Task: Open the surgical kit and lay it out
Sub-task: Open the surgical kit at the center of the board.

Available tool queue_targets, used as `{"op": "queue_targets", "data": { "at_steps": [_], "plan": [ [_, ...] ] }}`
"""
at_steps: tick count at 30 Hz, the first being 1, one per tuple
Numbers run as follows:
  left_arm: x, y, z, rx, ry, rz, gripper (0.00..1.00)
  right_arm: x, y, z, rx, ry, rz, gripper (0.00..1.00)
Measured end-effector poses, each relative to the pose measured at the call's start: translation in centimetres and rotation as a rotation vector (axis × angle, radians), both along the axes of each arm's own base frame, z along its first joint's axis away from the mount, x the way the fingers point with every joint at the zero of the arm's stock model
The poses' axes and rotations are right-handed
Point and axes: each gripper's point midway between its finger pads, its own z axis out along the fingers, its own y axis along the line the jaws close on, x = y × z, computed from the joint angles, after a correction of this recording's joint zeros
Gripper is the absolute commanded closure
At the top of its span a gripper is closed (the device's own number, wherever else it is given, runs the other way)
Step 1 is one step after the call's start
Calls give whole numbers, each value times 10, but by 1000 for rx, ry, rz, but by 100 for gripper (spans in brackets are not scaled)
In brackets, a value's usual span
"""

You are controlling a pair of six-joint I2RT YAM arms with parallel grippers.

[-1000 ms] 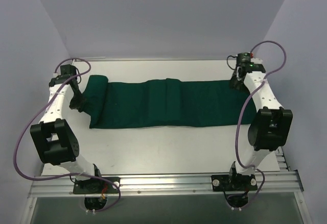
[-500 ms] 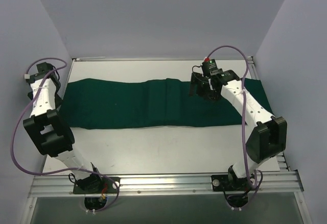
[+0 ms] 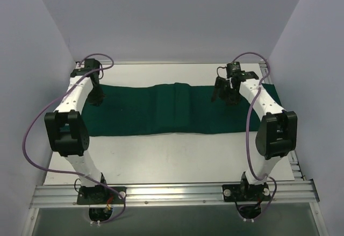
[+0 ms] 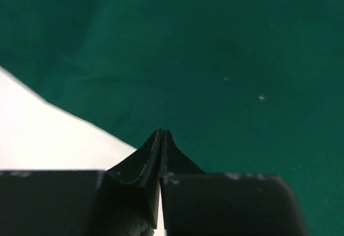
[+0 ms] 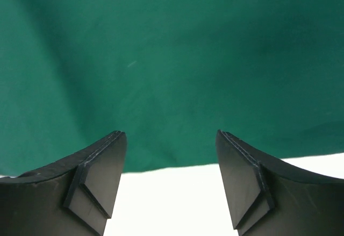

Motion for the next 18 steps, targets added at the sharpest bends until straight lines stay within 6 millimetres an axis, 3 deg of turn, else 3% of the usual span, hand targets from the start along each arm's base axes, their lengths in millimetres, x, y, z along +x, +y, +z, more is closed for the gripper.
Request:
{"op": "queue_targets", "data": {
  "at_steps": [4, 5, 8, 11, 18],
  "plan": [
    [12, -27, -45, -108, 73, -36, 98, 12, -25, -21, 0, 36, -73, 48],
    [13, -29, -59, -126, 104, -34, 98, 14, -29, -25, 1, 39, -85, 63],
    [13, -31, -95, -161, 189, -24, 98, 22, -34, -39, -4, 49, -104, 91],
    [16, -31, -117, -191, 234, -12, 98, 26, -40, -60, -27, 74, -121, 96],
    [26, -29, -121, -237, 234, 5, 98, 15, -62, -99, -55, 160, -180, 100]
  ]
}}
